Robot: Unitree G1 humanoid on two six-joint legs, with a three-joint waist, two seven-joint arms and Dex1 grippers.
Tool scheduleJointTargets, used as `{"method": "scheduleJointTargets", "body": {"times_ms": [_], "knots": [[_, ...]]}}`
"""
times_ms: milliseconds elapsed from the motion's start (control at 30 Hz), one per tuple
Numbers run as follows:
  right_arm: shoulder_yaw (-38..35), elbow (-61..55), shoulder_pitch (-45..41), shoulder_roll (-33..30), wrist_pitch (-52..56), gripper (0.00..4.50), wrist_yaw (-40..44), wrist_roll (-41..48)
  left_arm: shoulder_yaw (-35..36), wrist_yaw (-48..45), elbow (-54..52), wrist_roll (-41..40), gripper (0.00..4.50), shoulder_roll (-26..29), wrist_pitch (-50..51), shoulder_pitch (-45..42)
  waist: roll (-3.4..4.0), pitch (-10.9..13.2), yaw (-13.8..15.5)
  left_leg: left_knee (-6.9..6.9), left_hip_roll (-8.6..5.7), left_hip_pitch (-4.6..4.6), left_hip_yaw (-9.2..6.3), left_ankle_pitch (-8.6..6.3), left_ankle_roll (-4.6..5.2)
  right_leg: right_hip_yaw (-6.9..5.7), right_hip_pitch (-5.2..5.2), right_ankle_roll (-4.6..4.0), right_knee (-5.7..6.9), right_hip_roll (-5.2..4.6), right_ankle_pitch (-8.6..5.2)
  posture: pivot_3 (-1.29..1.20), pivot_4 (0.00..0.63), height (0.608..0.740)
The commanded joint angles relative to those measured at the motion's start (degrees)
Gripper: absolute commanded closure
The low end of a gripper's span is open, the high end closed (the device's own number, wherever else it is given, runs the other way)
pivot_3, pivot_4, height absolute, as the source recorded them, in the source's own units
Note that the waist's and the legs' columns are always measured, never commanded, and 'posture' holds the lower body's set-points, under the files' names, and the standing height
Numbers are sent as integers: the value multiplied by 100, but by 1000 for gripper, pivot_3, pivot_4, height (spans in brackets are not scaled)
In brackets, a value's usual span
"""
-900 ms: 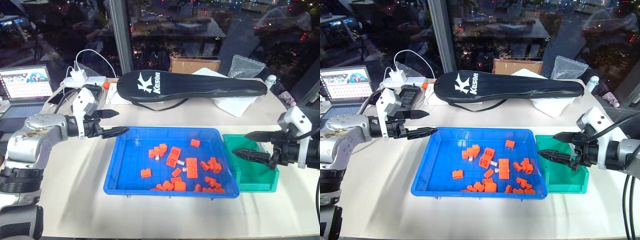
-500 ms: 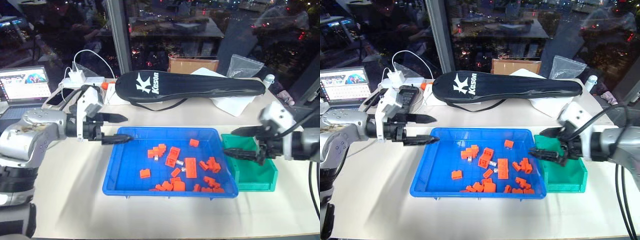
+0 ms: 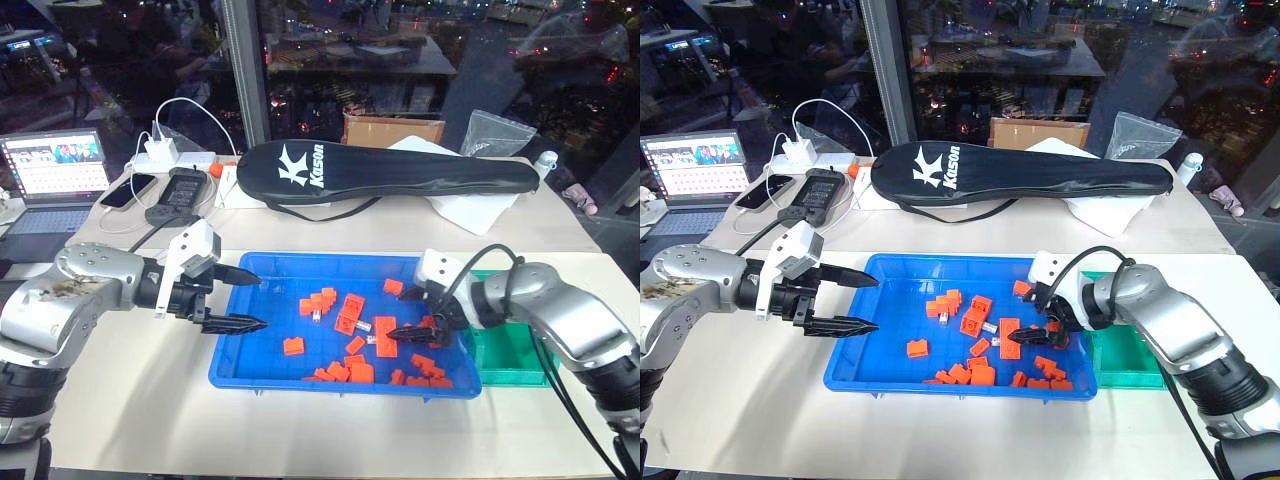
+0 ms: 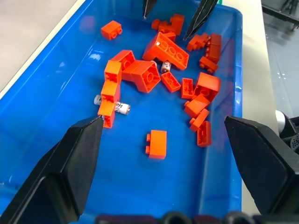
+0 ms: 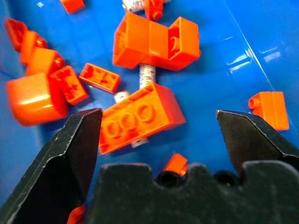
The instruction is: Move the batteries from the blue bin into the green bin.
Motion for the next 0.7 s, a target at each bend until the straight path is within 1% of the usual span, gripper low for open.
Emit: {"method": "scheduleJointTargets", "body": {"times_ms": [33, 167, 300, 400, 533, 700], "knots": [[16, 292, -249, 95, -313, 0, 257, -232, 198, 99, -185, -8, 73, 84, -82, 41, 0, 0, -3, 1, 0, -1, 0, 0, 0, 0, 0, 0, 0, 0, 0, 0, 150, 696], [-156, 558, -412, 231, -219, 0, 497, -110, 257, 188, -288, -14, 73, 98, -80, 176, 1, 0, 1, 1, 0, 0, 0, 0, 0, 0, 2, -5, 0, 0, 3, 0, 150, 696], [-372, 612, -642, 200, 20, 1045, 797, 135, 325, 250, -347, -54, 0, 114, -62, 302, 1, 1, 6, 1, 0, -2, 0, 0, 0, -1, 2, -9, 0, -1, 6, 0, 150, 696], [-205, 696, -658, 234, -225, 2155, 791, -151, 299, 277, -349, -42, 0, 113, -86, 316, 1, 1, 7, 0, 0, 1, 0, 0, 0, -1, 2, -10, 0, 0, 6, 0, 150, 696], [3, 627, -564, 258, -245, 2155, 846, -334, 275, 272, -333, -80, 0, 123, -35, 269, 1, 1, 19, 1, 0, -1, 0, 0, 0, -2, 2, -6, -1, -1, 3, 0, 150, 696], [77, 543, -438, 301, -323, 2155, 792, -557, 288, 247, -322, -99, 0, 170, -40, 287, 1, 1, 19, 0, 0, -1, 0, 0, 0, -2, 1, -7, 0, 0, 4, 0, 150, 696]]}}
